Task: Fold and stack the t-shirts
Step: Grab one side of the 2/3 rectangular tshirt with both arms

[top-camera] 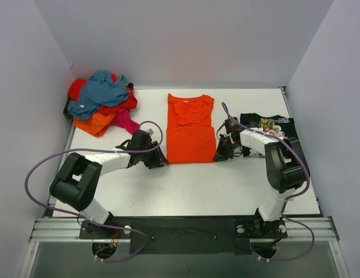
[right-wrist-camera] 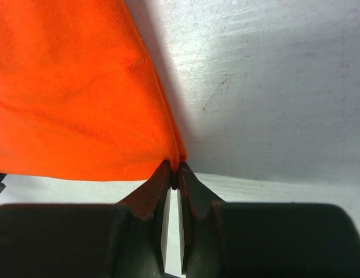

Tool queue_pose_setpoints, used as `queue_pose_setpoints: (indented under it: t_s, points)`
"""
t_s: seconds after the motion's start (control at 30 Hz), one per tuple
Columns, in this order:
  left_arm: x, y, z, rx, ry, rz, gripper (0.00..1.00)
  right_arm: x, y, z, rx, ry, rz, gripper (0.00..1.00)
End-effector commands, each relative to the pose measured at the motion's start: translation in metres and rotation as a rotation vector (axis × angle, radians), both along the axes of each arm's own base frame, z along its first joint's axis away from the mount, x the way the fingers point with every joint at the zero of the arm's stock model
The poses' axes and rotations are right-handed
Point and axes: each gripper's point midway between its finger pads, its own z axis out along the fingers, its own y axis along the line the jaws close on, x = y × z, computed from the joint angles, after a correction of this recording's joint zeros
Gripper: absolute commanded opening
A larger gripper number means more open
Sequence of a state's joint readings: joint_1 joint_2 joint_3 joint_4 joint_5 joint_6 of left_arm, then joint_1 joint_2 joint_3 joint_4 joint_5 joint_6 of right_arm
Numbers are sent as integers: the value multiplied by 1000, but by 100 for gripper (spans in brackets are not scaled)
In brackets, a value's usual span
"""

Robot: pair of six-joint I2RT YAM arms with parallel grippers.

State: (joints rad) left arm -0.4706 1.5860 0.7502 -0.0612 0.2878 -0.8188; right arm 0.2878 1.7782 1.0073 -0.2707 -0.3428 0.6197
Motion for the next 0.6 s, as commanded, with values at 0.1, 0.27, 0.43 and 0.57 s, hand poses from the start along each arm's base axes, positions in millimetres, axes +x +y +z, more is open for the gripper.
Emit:
queue_pose_setpoints:
  t_s: [0.1,0.27,0.43,0.57]
  points:
    - [18,-15,3,-51,-45,-3,45,-1,-3,-3,-21,5,9,2]
    - [25,-17,-6,-36,-32,8,46,-1,-3,-1,-16,1,12,1]
    - [29,-17,-16,-20,-10,21,40,-1,-3,0,-14,-1,10,0]
    - [23,-17,-25,-24,4,32,21,0,-2,1,-10,-3,10,0]
